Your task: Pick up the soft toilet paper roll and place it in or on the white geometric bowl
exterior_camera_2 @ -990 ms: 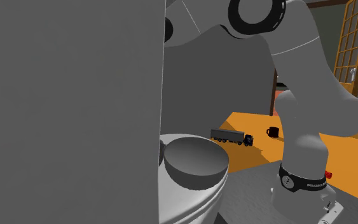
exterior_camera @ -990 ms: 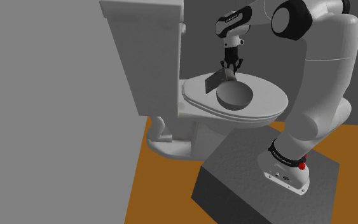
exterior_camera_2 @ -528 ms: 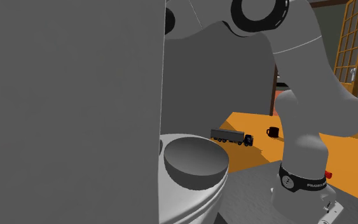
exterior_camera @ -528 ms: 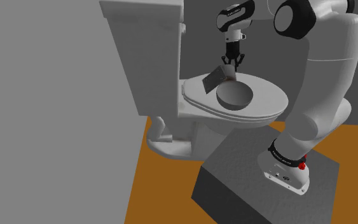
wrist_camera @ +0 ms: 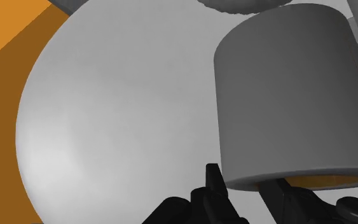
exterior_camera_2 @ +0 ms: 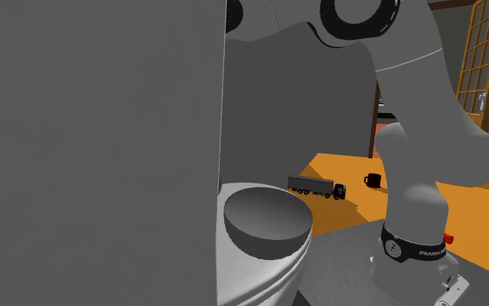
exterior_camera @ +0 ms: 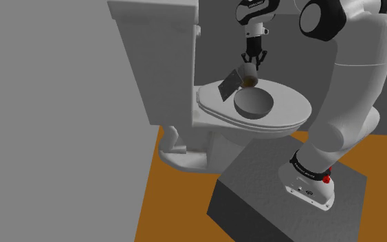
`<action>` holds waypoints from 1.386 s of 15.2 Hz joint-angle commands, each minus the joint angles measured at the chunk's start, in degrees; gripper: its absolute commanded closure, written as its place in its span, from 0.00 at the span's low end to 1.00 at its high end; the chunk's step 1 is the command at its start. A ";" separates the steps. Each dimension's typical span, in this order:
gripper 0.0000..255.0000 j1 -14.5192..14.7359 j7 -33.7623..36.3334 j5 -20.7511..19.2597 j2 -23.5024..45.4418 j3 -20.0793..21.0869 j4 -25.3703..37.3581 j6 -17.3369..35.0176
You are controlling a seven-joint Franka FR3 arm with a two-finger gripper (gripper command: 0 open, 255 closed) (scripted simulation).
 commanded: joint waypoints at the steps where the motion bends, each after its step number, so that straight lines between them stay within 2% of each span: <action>1: 1.00 0.03 -0.02 -0.12 -0.48 -0.05 1.00 -1.45; 18: 1.00 -0.37 -0.73 -0.48 -1.10 -0.37 12.93 -13.94; 21: 1.00 1.91 1.70 -1.88 -9.20 -0.01 2.25 -11.24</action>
